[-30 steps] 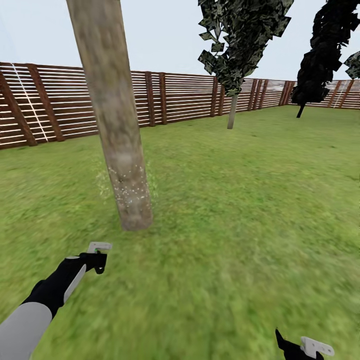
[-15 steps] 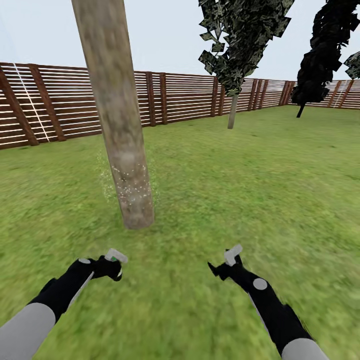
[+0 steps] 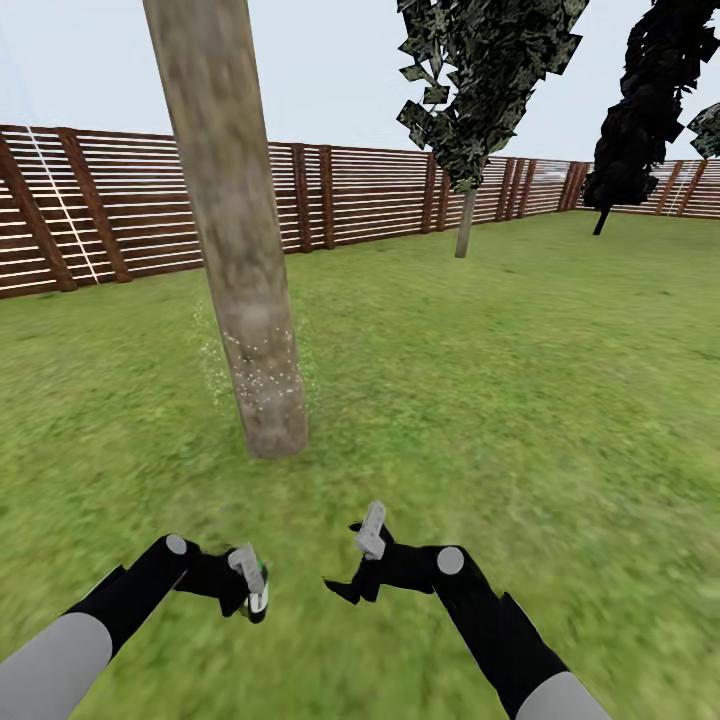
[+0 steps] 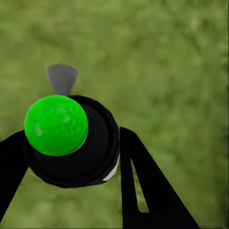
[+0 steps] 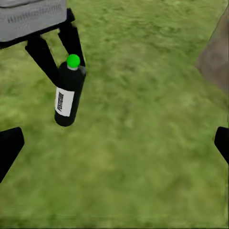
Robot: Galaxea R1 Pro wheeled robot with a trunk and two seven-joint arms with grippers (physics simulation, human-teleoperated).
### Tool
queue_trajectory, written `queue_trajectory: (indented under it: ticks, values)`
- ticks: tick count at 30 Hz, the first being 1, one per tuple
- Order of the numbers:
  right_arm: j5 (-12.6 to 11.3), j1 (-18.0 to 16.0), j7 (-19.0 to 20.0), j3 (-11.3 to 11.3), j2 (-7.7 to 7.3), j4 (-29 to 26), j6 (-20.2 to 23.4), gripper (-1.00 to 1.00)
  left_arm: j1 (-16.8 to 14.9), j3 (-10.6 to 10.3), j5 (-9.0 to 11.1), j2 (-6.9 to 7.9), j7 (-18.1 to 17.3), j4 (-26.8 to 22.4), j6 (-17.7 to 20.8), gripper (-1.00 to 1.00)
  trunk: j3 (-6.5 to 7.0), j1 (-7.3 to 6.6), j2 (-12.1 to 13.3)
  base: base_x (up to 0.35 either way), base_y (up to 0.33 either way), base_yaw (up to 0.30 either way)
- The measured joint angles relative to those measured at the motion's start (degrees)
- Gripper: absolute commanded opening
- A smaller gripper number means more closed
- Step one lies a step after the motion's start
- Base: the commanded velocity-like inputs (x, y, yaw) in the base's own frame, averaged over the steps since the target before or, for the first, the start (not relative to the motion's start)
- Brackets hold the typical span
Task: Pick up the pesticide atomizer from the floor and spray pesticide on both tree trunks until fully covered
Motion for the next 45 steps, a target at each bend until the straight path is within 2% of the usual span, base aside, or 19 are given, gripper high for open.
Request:
queue_trajectory:
  ticks: [1,3,4,5,6,7,12,13,16,18,24,27,30,33,41,45]
  values:
    - [3.37,-0.02,0.70,0.10,-0.04,0.01,0.01,1.00,0.00,-0.04,-0.86,-0.07,-2.86,0.07,-2.14,-1.00,0.00,0.00,0.00,0.000,0.000,0.000]
    - [8.58,-0.07,3.11,0.14,-0.05,-0.01,0.02,1.00,-0.01,-0.04,-3.13,-0.18,-4.53,0.10,-3.45,-1.00,0.00,0.00,0.00,0.000,0.000,0.000]
    - [10.27,-0.08,4.24,0.11,-0.05,-0.04,0.00,1.00,-0.01,0.13,-4.18,-0.16,-4.84,0.07,-3.83,-1.00,0.00,0.00,0.00,0.000,0.000,0.000]
    - [11.15,-0.09,4.83,0.09,-0.06,-0.06,-0.03,-1.00,-0.01,0.25,-4.72,-0.20,-5.00,0.09,-5.40,-1.00,0.00,0.00,0.00,0.000,0.000,0.000]
    - [11.88,-0.09,5.28,0.01,-0.06,-0.09,-0.06,-1.00,-0.01,0.32,-5.12,-0.21,-5.24,0.17,-8.70,-1.00,0.00,0.00,0.00,0.000,0.000,0.000]
    - [12.12,-0.10,5.44,-0.08,-0.06,-0.15,0.00,-1.00,-0.01,0.38,-5.35,-0.25,-6.07,0.20,-10.17,-1.00,0.00,0.00,0.00,0.000,0.000,0.000]
    - [12.11,-0.83,5.51,-0.10,-0.06,-0.27,0.02,-1.00,-0.01,0.36,-5.43,-1.79,-6.30,0.21,-10.63,-1.00,0.00,0.00,0.00,0.000,0.000,0.000]
    - [12.08,-1.13,5.47,-0.17,-0.06,-0.26,0.02,-1.00,0.00,0.36,-5.40,-2.83,-5.97,0.26,-10.64,-1.00,0.00,0.00,0.00,0.000,0.000,0.000]
    - [12.08,-2.02,5.46,-0.19,-0.06,-0.26,0.02,-1.00,0.00,-0.79,-5.45,-4.35,-5.92,0.54,-10.74,-1.00,0.00,0.00,0.00,0.000,0.000,0.000]
    - [12.08,-2.12,5.46,-0.19,-0.06,-0.26,0.02,-1.00,0.00,-1.27,-5.55,-6.16,-5.88,0.85,-10.70,-1.00,0.00,0.00,0.00,0.000,0.000,0.000]
    - [11.99,-2.16,5.45,-0.19,0.02,-0.20,0.02,-1.00,-0.01,-1.17,-5.58,-8.98,-5.71,0.73,-10.66,-1.00,0.00,0.00,0.00,0.000,0.000,0.000]
    - [11.99,-2.15,5.45,-0.15,0.03,-0.17,0.02,-1.00,-0.01,-0.95,-5.37,-9.63,-5.68,0.74,-10.66,-1.00,0.00,0.00,0.00,0.000,0.000,0.000]
    - [11.99,-2.17,5.45,-0.11,0.03,-0.18,0.01,-1.00,-0.01,-0.90,-5.43,-11.21,-3.09,0.61,-10.65,-1.00,0.00,0.00,0.00,0.000,0.000,0.000]
    - [11.99,-2.19,5.45,-0.10,0.03,-0.17,-0.06,-1.00,-0.01,-0.93,-5.38,-12.07,-2.40,0.54,-10.66,-1.00,0.00,0.00,0.00,0.000,0.000,0.000]
    - [12.07,-2.16,5.44,-0.10,0.03,-0.07,-0.10,-1.00,-0.01,-0.57,-4.65,-12.41,-2.64,0.05,-11.93,-1.00,0.00,0.00,0.00,0.000,0.000,0.000]
    - [12.07,-2.14,5.45,-0.10,0.03,-0.02,-0.13,-1.00,-0.01,-0.61,-2.28,-12.55,-2.91,0.03,-12.55,-1.00,0.00,0.00,0.00,0.000,0.000,0.000]
